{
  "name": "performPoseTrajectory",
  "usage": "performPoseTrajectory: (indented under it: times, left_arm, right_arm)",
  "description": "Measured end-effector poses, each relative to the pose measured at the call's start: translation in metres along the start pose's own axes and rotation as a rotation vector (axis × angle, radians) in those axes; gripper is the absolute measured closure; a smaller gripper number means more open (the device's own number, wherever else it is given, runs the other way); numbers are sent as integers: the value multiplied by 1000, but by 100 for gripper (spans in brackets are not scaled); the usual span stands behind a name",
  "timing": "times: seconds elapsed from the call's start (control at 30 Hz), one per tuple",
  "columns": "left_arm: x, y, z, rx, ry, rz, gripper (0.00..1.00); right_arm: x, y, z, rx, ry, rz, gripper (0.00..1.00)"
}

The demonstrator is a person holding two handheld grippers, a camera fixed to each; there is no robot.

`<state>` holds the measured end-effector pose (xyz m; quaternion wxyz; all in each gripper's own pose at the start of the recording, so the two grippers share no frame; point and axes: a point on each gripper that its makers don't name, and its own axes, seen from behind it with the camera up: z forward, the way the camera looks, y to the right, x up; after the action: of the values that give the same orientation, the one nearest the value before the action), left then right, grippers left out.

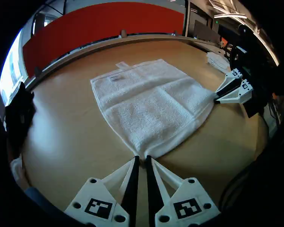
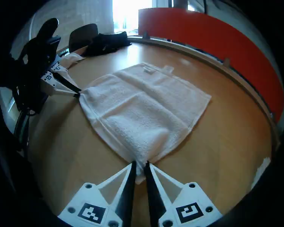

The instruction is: Fold towel

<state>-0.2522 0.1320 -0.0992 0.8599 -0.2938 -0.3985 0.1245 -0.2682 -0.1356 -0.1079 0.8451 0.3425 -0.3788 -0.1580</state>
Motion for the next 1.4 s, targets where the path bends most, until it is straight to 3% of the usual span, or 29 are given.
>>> performPoseTrajectory:
  times: [0.27, 0.63, 0.7, 1.07, 1.4]
  left_arm:
    - [-2, 3, -3, -6, 2, -63, 88]
    - [-3, 3, -1, 16, -43, -4, 89]
    - [-2, 3, -2, 16, -46, -1, 94]
    - [2, 5, -5, 16, -54, -57, 95]
    - [22, 3, -27, 19, -25, -119, 95]
  right_arm:
    - [3, 0, -4, -5, 6, 6, 85]
    - [8, -1, -2, -6, 13, 0, 86]
    - [11, -2, -2, -5, 20, 0, 86]
    - [16, 0, -9, -1, 30, -5, 86]
    - [38, 0, -26, -7, 57, -6, 86]
